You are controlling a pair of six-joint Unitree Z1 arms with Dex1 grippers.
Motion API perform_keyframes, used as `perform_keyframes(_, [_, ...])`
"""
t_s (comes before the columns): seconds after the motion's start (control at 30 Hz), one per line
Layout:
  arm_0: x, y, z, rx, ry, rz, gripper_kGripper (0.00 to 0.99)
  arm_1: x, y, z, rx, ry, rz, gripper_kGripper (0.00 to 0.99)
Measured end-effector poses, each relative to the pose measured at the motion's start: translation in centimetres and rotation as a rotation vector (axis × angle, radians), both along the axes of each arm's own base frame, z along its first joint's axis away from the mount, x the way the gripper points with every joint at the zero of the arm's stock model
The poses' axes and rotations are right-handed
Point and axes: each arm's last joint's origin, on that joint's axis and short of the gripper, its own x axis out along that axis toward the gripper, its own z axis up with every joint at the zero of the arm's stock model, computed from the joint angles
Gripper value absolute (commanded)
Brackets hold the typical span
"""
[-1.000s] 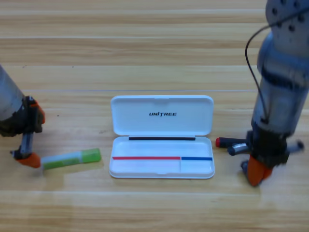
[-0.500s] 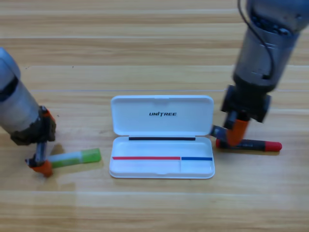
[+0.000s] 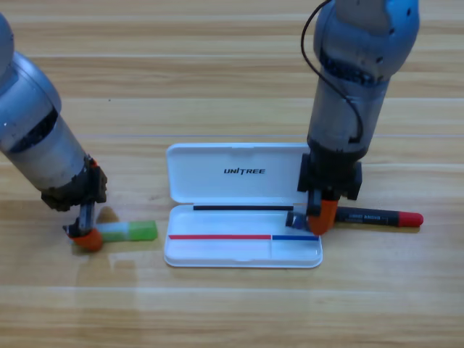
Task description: Clean up eraser and pencils
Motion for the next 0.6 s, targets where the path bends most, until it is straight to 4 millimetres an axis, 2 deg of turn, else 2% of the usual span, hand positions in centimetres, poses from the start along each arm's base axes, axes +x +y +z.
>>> perform_keyframes(0.17, [0.2, -0.21, -0.11, -0.003, 0.001, 0.008, 0.729, -0.17, 0.3, -0.4, 0.012, 0.02, 0.036, 0.0])
perform_keyframes(0.23, [0.35, -0.33, -0.18, -0.004, 0.002, 0.009, 0.627, -0.24, 0.35, -0.42, 0.012, 0.02, 0.044, 0.0])
perform_keyframes(0.3, [0.46, -0.44, -0.24, -0.006, 0.005, 0.007, 0.474, -0.29, 0.41, -0.43, 0.012, 0.02, 0.046, 0.0])
perform_keyframes(0.33, [0.45, -0.48, -0.29, -0.007, 0.011, 0.006, 0.37, -0.31, 0.44, -0.46, 0.011, 0.02, 0.047, 0.06])
perform_keyframes(0.37, [0.39, -0.5, -0.34, -0.007, 0.02, 0.0, 0.255, -0.33, 0.46, -0.49, 0.011, 0.021, 0.047, 0.216])
perform_keyframes(0.43, [0.29, -0.56, -0.41, -0.01, 0.039, -0.012, 0.0, -0.35, 0.52, -0.61, 0.009, 0.023, 0.049, 0.362])
perform_keyframes(0.6, [0.47, -0.8, -0.48, -0.02, 0.056, -0.022, 0.0, -0.33, 0.63, -0.97, 0.003, 0.028, 0.05, 0.762])
